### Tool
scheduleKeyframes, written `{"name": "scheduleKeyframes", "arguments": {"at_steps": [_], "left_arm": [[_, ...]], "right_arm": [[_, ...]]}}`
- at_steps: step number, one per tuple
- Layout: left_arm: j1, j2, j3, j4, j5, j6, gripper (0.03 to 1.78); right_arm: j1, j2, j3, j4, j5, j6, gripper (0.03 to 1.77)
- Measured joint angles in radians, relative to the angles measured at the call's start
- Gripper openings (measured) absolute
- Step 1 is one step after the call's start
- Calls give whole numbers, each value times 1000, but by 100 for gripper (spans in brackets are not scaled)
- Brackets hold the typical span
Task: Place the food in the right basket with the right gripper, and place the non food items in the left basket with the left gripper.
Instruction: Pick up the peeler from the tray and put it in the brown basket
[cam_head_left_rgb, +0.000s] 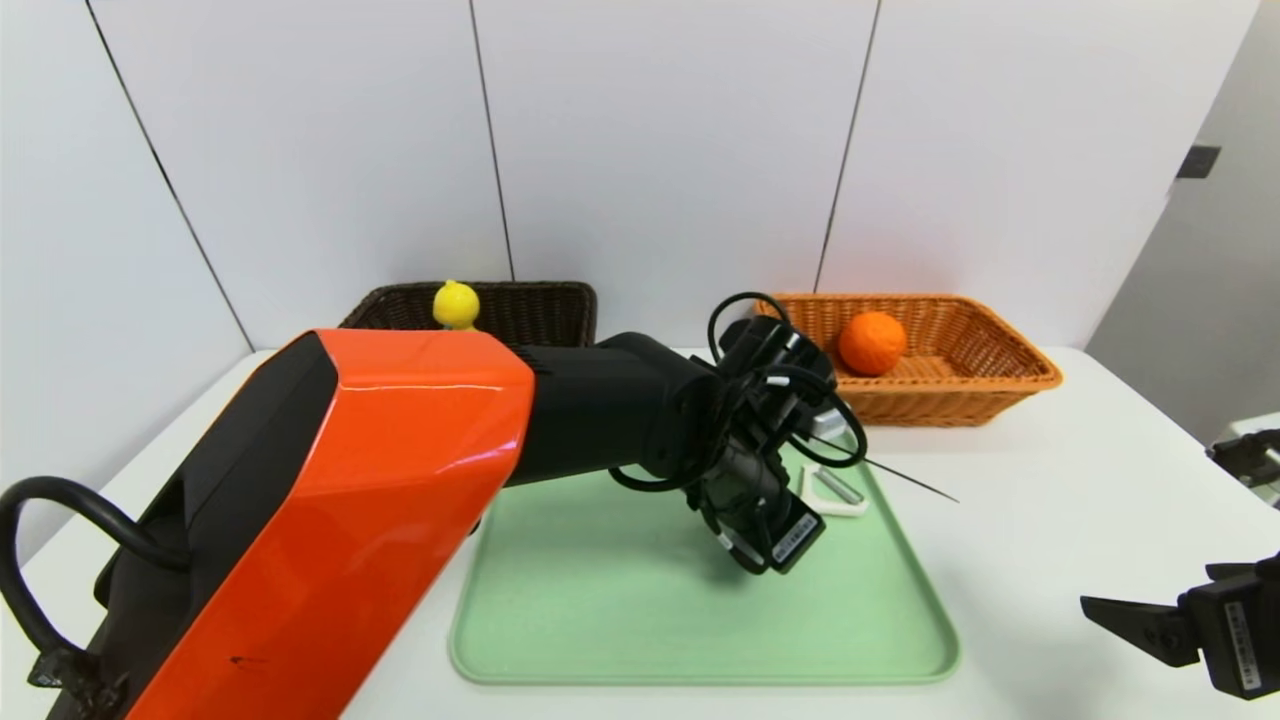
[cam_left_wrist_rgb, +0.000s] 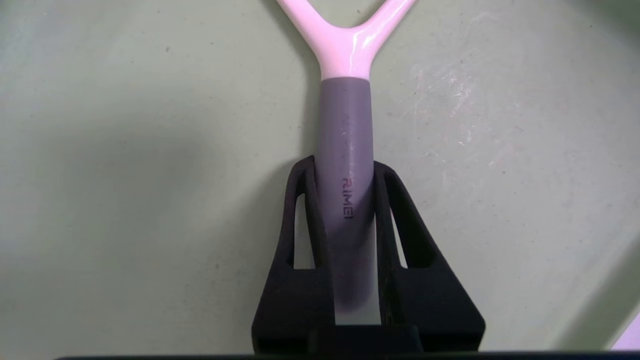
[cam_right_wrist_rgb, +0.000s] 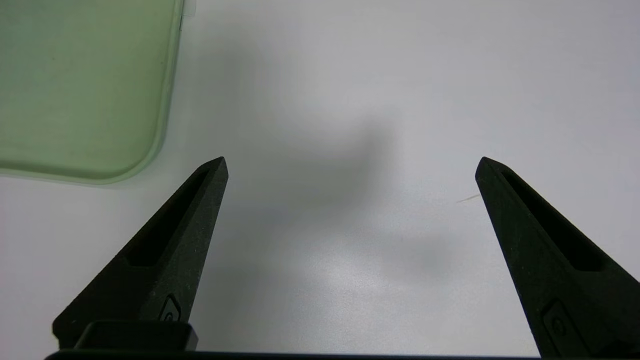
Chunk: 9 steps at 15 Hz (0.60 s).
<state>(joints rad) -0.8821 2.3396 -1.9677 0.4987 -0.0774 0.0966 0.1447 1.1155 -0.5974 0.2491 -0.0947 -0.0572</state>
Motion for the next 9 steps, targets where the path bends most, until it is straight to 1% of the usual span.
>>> {"name": "scheduleKeyframes", "arguments": {"at_steps": [5,7,9], "left_arm": [[-1,-55,0,22,3,-5,27],[-4,-90,0,74,4,-13,27],[-18,-132,1,132,3,-41,27]], "right_arm": [[-2,-6,1,1,1,0,171],[-1,-6,0,0,2,0,171],[-2,-7,3,0,2,1,171]]}}
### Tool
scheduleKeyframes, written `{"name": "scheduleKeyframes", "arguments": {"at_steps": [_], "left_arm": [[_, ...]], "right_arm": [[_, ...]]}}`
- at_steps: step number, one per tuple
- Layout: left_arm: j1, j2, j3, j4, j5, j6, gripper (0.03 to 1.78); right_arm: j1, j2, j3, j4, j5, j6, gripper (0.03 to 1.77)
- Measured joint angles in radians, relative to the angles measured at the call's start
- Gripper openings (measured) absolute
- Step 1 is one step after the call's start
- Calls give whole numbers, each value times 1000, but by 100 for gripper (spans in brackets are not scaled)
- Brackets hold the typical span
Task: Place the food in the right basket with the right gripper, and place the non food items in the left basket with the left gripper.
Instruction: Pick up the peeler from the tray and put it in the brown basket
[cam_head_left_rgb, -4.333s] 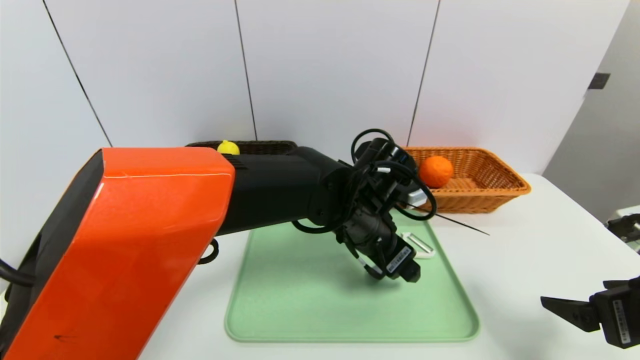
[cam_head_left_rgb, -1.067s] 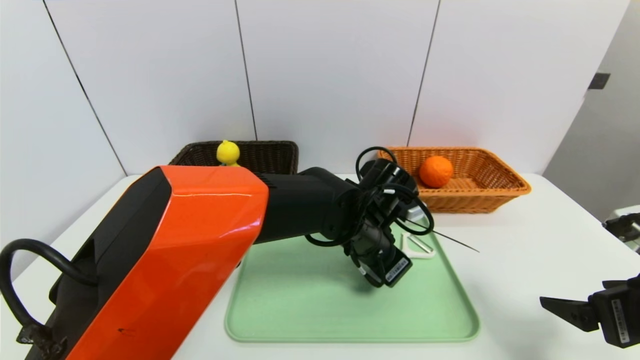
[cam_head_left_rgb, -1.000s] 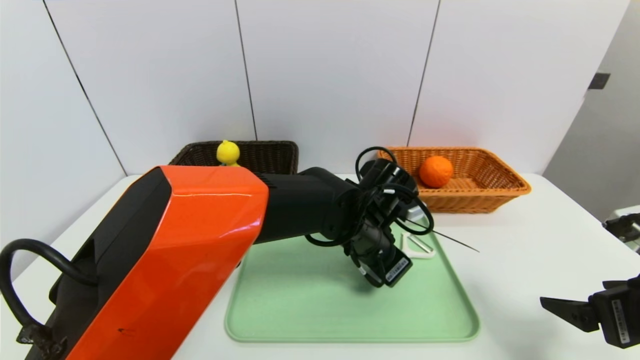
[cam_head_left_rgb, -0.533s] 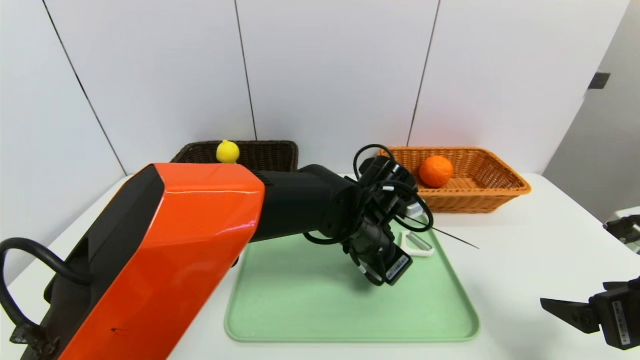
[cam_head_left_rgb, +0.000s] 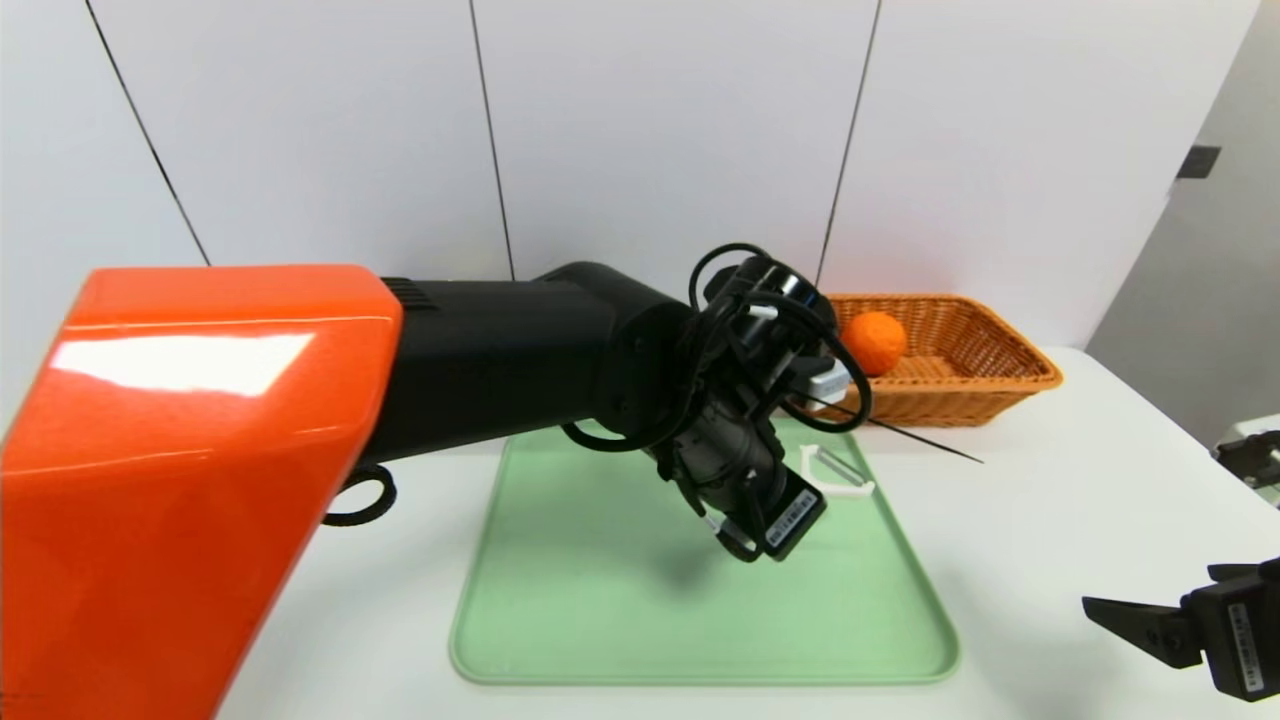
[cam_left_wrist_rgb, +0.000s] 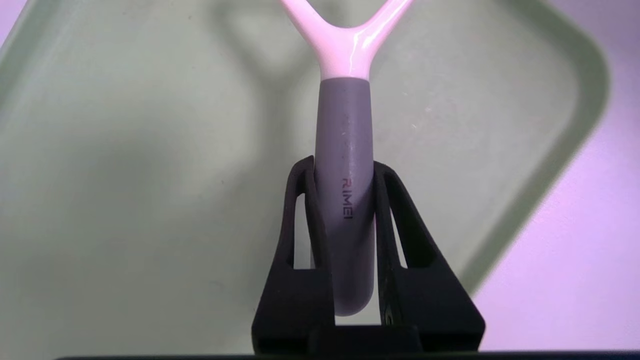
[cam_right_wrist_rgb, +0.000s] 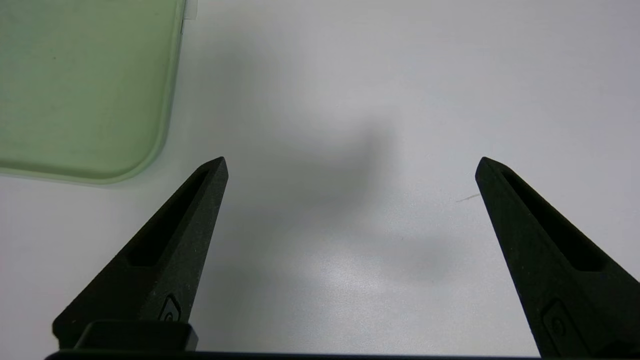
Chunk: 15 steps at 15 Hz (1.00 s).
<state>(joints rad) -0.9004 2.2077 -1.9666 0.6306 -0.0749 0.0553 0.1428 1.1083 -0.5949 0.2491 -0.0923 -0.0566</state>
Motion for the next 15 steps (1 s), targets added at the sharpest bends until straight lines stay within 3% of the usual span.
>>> {"name": "scheduleKeyframes", "arguments": {"at_steps": [4,6,9,15], "left_arm": [[-42,-126,0,11,9,-53,27],[-34,-192,0,13,44,-68,27],[96,-277,0,23,77,-75,27],[381,-297,0,-2,68,-42,27]], "right_arm": [[-7,11,-2,-9,-3,10,171],[-13,21,-22,-8,-3,38,171],[-19,26,-32,-1,-5,48,171],[-20,35,-30,-14,0,59,171]]}}
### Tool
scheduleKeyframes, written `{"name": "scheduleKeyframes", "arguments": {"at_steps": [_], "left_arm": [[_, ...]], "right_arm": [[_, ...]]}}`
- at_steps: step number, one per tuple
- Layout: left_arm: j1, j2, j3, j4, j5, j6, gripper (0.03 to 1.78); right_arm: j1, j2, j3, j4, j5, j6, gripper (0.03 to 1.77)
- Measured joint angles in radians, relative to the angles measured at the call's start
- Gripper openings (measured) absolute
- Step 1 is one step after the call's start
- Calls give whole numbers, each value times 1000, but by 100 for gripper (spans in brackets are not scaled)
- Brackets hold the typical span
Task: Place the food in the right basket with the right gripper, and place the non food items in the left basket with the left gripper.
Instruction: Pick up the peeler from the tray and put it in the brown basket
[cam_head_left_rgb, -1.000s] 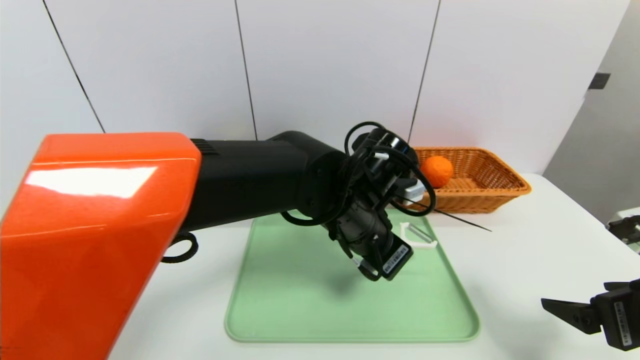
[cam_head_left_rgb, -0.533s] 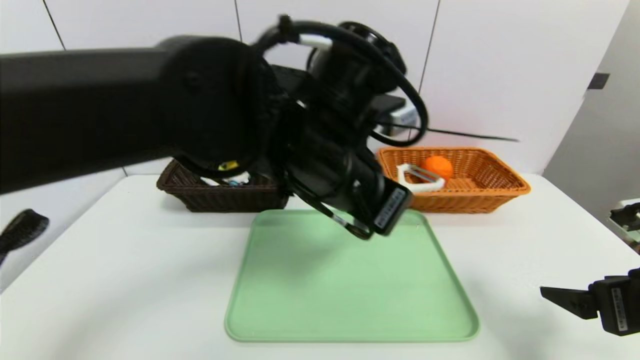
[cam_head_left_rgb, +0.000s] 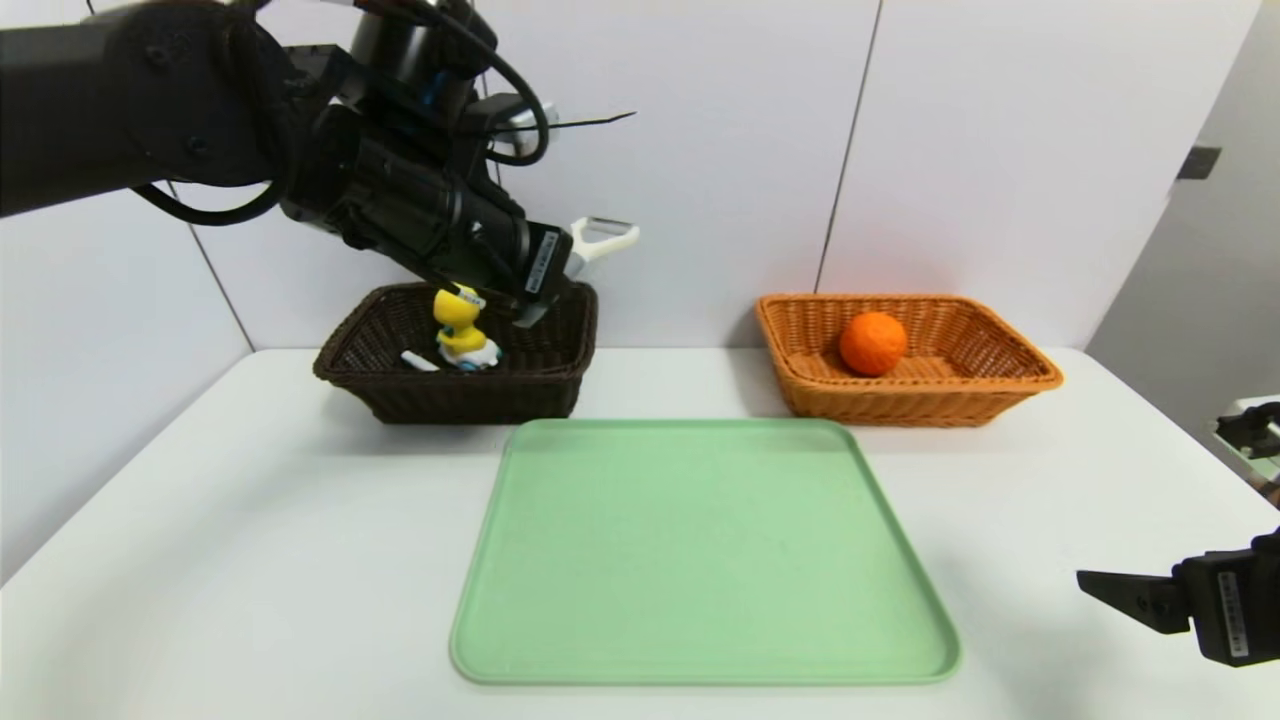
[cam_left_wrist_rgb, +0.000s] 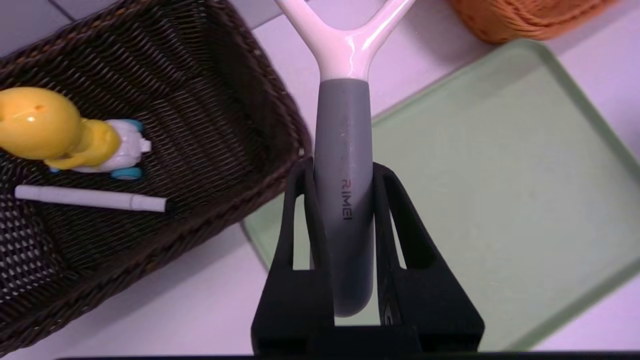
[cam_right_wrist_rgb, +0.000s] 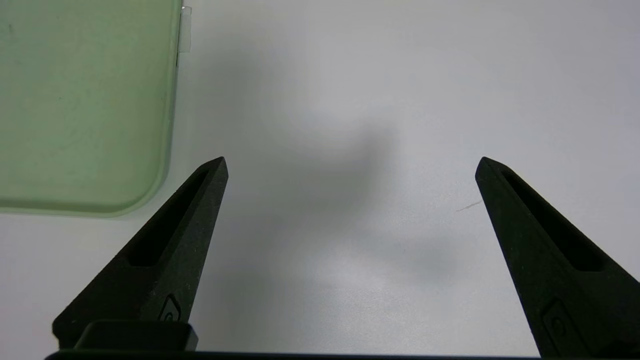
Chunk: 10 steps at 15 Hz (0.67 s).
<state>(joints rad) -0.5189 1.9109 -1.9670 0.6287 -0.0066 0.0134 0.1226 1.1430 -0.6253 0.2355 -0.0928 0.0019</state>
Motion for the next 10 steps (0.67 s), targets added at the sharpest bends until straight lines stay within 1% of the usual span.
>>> {"name": "scheduleKeyframes", "arguments": {"at_steps": [2,4,7,10], "left_arm": [[80,43,-1,-43,-30,15,27],[151,97,-1,-63,-61,22,27],[210,164,-1,-92,-100,24,27],[241,205,-1,-99,-114,24,27]], "right_arm": [[1,1,-5,0,-2,0,171],[1,0,-14,0,-3,3,171],[2,0,-39,0,4,15,171],[12,3,-60,1,11,42,171]]}}
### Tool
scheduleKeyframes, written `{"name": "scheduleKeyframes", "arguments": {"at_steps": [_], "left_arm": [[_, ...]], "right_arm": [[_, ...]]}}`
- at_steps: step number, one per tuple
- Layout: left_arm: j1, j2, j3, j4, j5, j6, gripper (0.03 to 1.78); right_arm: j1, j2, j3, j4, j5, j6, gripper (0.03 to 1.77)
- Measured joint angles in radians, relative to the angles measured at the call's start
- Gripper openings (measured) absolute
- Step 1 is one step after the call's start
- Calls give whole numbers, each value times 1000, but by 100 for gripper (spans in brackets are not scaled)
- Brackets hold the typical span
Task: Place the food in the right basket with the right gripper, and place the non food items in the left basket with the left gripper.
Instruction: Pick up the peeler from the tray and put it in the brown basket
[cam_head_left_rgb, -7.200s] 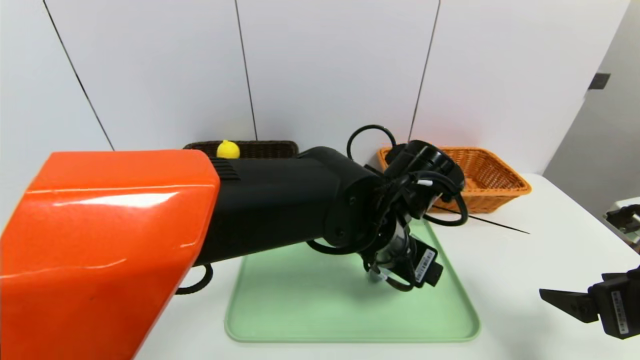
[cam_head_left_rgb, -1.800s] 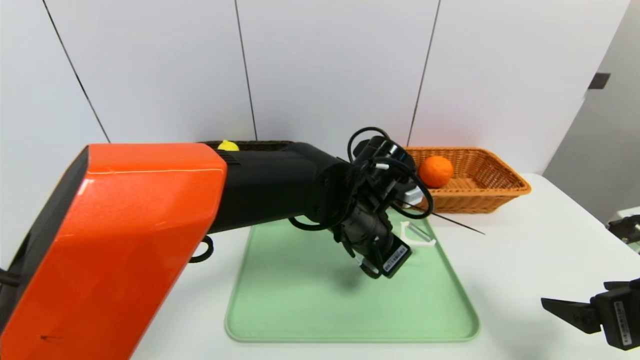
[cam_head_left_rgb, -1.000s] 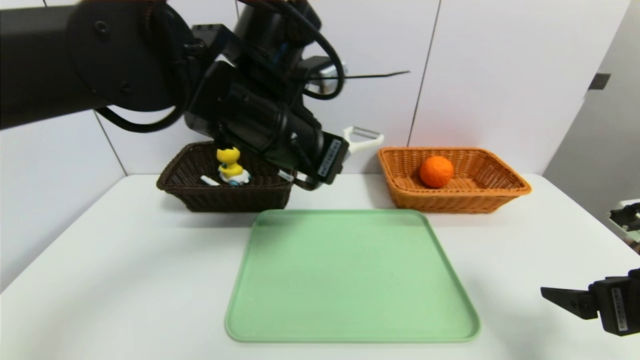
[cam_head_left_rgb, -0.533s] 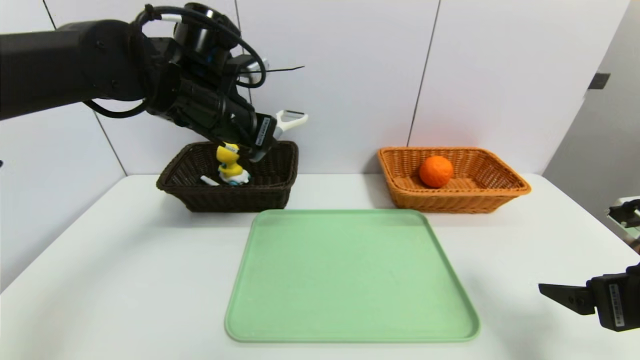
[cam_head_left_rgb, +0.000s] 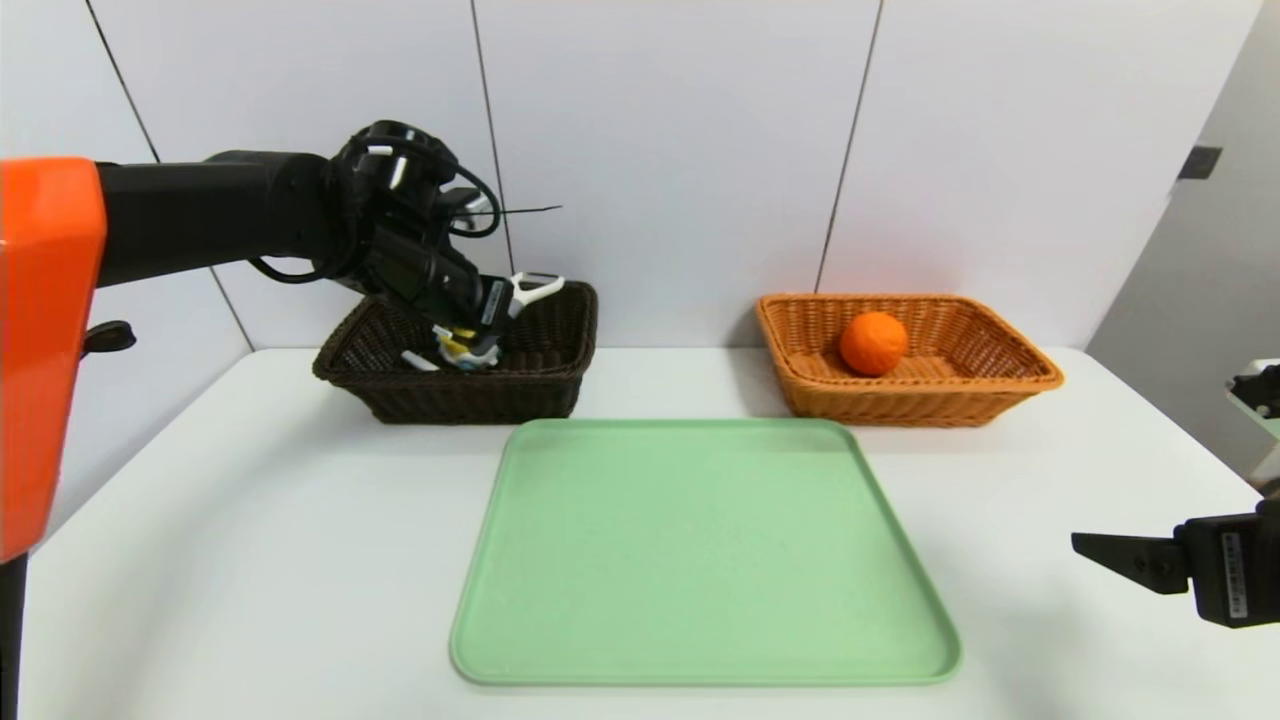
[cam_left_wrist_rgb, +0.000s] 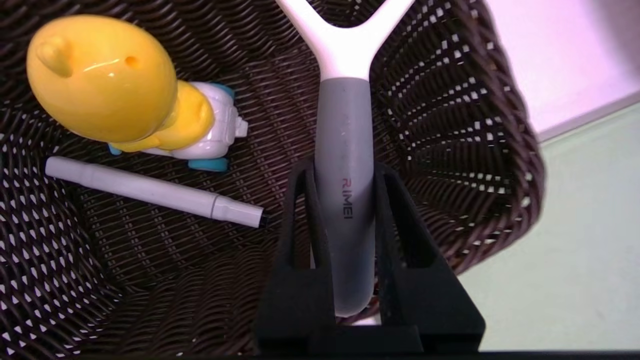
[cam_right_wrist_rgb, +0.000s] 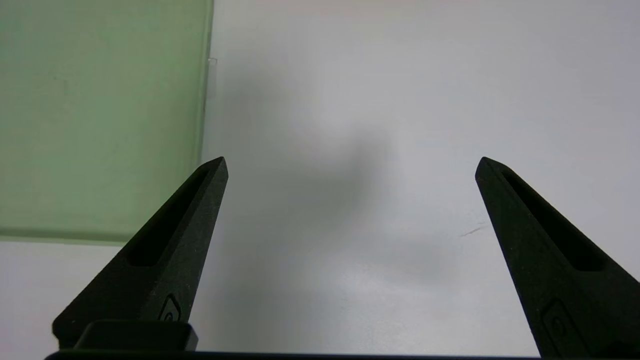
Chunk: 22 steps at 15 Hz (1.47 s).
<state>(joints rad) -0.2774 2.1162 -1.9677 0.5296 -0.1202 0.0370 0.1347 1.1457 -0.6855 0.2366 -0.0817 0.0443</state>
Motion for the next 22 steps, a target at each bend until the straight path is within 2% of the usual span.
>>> {"name": "scheduleKeyframes", "arguments": {"at_steps": [17,19,22], "left_arm": [[8,77,0,-38,6,7,27],[7,80,0,-42,10,11,61],[8,80,0,-58,10,10,96]], "right_arm": [[1,-32,7,13,1,-1,171],[1,-36,9,14,1,-2,171],[1,-44,16,13,0,-2,171]]}}
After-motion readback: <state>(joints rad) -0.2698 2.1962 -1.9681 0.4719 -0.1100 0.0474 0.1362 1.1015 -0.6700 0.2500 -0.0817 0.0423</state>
